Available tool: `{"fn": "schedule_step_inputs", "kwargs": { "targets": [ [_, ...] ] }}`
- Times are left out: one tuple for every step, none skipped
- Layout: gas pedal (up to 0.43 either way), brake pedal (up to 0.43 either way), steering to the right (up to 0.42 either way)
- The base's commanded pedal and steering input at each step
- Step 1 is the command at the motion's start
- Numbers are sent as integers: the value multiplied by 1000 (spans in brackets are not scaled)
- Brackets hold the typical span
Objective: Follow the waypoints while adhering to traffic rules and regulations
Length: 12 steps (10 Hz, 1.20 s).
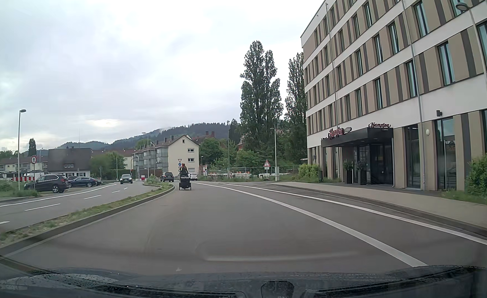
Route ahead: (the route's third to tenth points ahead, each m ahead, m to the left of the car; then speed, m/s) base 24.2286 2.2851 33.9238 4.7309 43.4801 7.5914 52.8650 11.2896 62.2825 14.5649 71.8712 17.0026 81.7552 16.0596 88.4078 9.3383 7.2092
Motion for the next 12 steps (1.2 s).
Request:
{"fn": "schedule_step_inputs", "kwargs": {
  "targets": [
    [20, 0, -49],
    [20, 0, -50],
    [20, 0, -50],
    [20, 0, -50],
    [20, 0, -51],
    [20, 0, -52],
    [20, 0, -52],
    [20, 0, -53],
    [20, 0, -53],
    [20, 0, -53],
    [20, 0, -53],
    [20, 0, -54]
  ]
}}
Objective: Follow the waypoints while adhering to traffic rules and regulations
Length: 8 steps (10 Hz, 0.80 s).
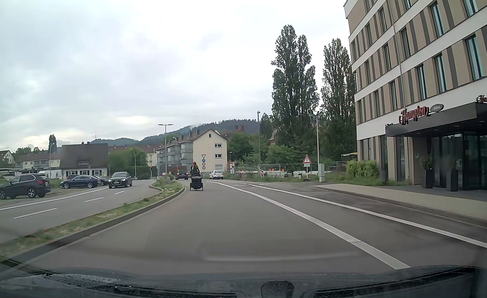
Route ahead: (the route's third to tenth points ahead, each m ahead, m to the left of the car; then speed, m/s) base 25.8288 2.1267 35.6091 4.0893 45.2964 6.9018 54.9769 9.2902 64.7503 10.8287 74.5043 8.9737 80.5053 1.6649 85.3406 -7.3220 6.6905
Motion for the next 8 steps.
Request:
{"fn": "schedule_step_inputs", "kwargs": {
  "targets": [
    [20, 0, -54],
    [20, 0, -54],
    [20, 0, -54],
    [20, 0, -54],
    [20, 0, -54],
    [20, 0, -53],
    [20, 0, -50],
    [20, 0, -47]
  ]
}}
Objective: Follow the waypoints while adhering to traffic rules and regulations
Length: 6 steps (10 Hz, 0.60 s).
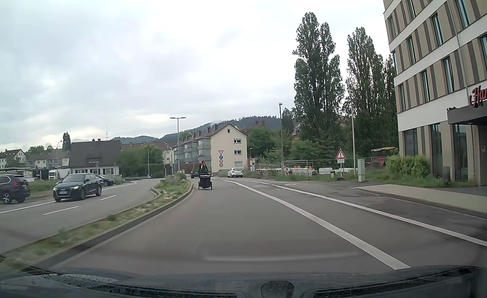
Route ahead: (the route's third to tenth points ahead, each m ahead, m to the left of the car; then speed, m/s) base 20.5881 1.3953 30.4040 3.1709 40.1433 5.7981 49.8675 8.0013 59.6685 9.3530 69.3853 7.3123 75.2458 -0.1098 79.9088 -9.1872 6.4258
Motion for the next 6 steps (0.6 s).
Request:
{"fn": "schedule_step_inputs", "kwargs": {
  "targets": [
    [20, 0, -46],
    [20, 0, -46],
    [20, 0, -43],
    [20, 0, -39],
    [20, 0, -38],
    [20, 0, -37]
  ]
}}
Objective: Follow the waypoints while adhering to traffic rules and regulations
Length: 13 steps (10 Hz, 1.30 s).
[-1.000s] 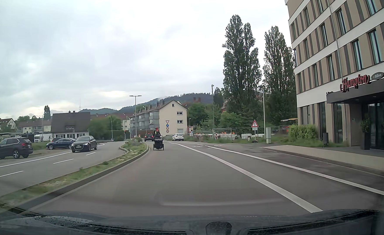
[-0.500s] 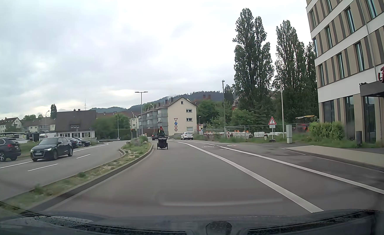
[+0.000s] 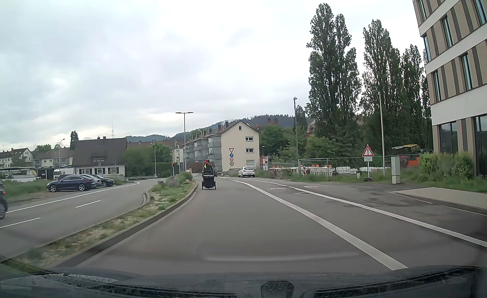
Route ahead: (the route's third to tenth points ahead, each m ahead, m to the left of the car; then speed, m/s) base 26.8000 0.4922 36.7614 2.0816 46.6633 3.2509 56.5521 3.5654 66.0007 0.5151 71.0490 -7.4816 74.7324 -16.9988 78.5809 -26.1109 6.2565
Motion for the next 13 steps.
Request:
{"fn": "schedule_step_inputs", "kwargs": {
  "targets": [
    [20, 0, -37],
    [20, 0, -36],
    [20, 0, -36],
    [20, 0, -35],
    [20, 0, -33],
    [20, 0, -32],
    [20, 0, -32],
    [20, 0, -31],
    [20, 0, -30],
    [20, 0, -29],
    [20, 0, -29],
    [20, 0, -29],
    [20, 0, -29]
  ]
}}
